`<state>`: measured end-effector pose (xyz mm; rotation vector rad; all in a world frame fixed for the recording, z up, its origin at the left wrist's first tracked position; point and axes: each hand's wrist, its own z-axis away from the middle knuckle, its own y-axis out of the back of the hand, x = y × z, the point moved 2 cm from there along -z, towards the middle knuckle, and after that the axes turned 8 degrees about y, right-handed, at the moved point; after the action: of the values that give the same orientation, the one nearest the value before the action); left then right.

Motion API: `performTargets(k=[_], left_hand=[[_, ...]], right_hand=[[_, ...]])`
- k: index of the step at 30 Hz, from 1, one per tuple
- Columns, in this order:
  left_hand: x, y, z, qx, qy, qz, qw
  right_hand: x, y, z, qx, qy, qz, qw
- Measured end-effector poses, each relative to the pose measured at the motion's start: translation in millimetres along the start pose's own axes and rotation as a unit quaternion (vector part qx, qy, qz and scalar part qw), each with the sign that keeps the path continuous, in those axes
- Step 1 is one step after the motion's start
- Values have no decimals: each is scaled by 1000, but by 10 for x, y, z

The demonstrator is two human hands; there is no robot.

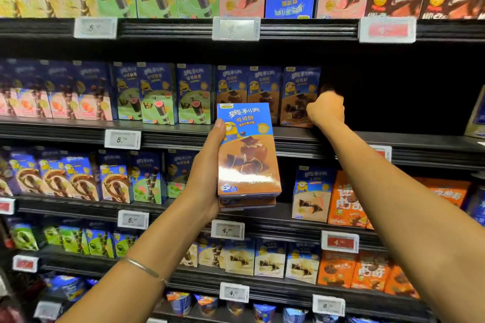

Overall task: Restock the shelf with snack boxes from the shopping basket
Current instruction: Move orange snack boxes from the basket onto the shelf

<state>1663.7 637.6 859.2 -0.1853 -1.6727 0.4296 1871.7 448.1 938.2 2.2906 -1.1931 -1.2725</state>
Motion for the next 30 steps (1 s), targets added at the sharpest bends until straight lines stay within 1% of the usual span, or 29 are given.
performTargets(k=[4, 10, 14, 17, 19, 21, 22, 23, 24, 25, 26, 27, 28, 30], left_hand=[[38, 9, -33, -4, -2, 5, 1000], [72, 20, -94, -7, -1, -2, 1000], [70, 41, -114, -5, 6, -2, 1000], [62, 65, -119, -12, 11, 0, 1000], [66, 85, -123, -15, 12, 6, 1000], [78, 105, -130, -10, 9, 11, 1000], [92, 115, -135, -4, 6, 13, 1000], [107, 121, -139, 4, 1, 16, 1000], [129, 121, -142, 13, -5, 20, 1000], [154, 119, -143, 22, -10, 22, 999], [179, 115, -138, 29, -15, 23, 999], [203, 111, -140, 34, -19, 23, 999], [232, 105, -144, 35, -24, 25, 999], [305, 110, -162, 43, -33, 25, 998]], right_hand=[[-26, -8, -36, -33, -2, 21, 999], [-76, -14, -71, -62, -3, 59, 996], [-92, 0, -58, -62, 6, 70, 996], [-84, 33, 20, -44, 9, 25, 999], [-111, 102, 139, 6, -1, -16, 1000], [-200, 192, 330, 65, 25, -73, 995], [-263, 222, 449, 66, 52, -133, 988], [-329, 241, 591, 35, 73, -213, 974], [-403, 259, 753, -28, 76, -288, 954], [-477, 265, 918, -112, 65, -342, 931], [-542, 263, 1066, -194, 58, -364, 909], [-594, 257, 1186, -254, 66, -358, 896], [-633, 244, 1271, -287, 84, -343, 891], [-709, 230, 1380, -304, 105, -335, 886]])
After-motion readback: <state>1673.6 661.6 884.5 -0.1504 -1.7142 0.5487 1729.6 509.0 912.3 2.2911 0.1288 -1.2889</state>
